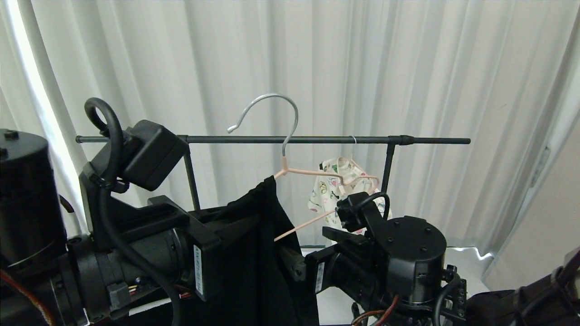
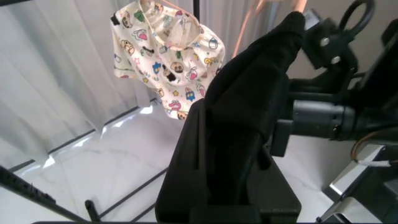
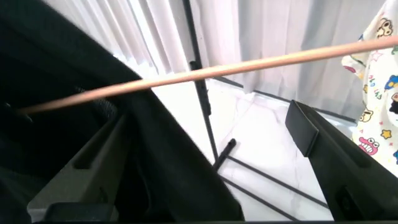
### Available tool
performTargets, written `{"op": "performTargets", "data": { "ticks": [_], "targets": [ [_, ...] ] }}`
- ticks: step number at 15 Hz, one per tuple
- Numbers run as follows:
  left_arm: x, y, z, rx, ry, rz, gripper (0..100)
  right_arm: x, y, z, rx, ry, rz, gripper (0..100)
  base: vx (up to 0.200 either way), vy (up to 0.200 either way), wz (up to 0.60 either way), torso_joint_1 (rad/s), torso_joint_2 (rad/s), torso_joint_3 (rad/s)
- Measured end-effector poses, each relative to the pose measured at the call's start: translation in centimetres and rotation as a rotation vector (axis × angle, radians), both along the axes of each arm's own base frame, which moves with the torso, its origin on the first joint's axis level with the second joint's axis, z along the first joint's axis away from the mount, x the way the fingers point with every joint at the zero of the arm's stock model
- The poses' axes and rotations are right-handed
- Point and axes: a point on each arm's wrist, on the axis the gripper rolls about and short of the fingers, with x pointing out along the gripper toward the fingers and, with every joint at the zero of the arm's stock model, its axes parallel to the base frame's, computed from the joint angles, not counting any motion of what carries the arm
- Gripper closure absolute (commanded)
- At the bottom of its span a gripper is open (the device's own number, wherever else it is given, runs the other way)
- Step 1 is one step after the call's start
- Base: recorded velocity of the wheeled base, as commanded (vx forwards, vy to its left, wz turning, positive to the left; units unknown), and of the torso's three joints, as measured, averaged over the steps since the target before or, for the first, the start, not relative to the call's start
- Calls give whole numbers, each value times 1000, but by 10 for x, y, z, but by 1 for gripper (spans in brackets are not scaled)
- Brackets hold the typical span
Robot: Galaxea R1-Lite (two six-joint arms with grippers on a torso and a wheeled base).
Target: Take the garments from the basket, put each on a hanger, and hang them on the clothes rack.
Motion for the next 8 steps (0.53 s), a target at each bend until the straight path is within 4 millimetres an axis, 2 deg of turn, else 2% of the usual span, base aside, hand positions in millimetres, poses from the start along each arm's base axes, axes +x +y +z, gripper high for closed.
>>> {"op": "performTargets", "data": {
  "ticks": [4,8],
  "targets": [
    [0,-3,6,-16,-12,-7,100,3,0,-22,-100,-10,-114,0,0,0,0,0,0,0],
    [2,0,9,-29,-17,14,100,19,-26,-46,-249,-6,-188,0,0,0,0,0,0,0]
  ]
}}
